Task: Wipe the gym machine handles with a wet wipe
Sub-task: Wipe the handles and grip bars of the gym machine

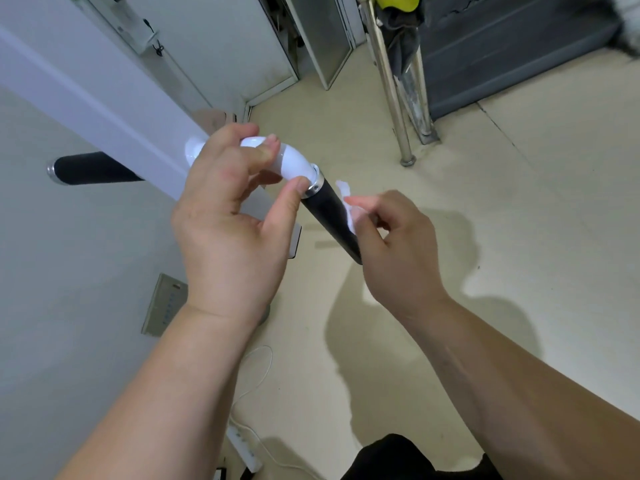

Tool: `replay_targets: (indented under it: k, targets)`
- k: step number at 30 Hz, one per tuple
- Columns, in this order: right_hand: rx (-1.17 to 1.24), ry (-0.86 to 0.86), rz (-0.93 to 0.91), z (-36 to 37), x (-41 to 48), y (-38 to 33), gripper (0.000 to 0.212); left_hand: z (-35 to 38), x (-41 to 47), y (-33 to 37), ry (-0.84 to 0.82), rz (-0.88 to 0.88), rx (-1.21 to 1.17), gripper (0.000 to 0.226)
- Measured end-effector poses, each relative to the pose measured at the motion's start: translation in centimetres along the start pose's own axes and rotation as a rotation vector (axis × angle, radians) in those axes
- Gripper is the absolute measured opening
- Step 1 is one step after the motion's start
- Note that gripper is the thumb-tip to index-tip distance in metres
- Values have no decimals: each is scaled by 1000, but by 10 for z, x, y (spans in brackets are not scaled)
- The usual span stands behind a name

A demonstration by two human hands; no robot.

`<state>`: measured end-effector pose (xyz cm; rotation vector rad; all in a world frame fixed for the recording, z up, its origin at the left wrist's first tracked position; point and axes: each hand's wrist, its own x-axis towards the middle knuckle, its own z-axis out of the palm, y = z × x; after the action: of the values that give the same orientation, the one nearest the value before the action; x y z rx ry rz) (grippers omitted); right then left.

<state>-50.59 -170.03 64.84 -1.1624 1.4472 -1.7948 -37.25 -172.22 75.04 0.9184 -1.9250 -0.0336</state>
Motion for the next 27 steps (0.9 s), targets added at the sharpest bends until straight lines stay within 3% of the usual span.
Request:
replay_targets:
  k: [4,7,9,15,18,21,23,27]
  targets:
    - [9,-8,-46,-1,-1,0,19,-1,1,0,-1,9,0,31]
    - [-68,-92,178,-7,-11,38,20,-2,0,0,-10,9,-9,31]
    - [-74,-116,231,-8,-13,43,22,-2,-3,-1,-13,5,-13,31]
    - [4,-44,-102,-3,2,-20,18,-6,-4,6,-27,-47,14,32]
    - [36,-173,16,-14,2,-4,20,-8,-4,14,-25,-95,62,35]
    - [-89,-380,161,-28,8,18,21,-8,-6,26,-12,-179,71,32]
    - [-131,-455,121,-34,15,11,19,-10,-9,34,-19,-210,104,27]
    - [55,-557,24,-36,29,-31,19,-14,-20,46,7,-292,168,30]
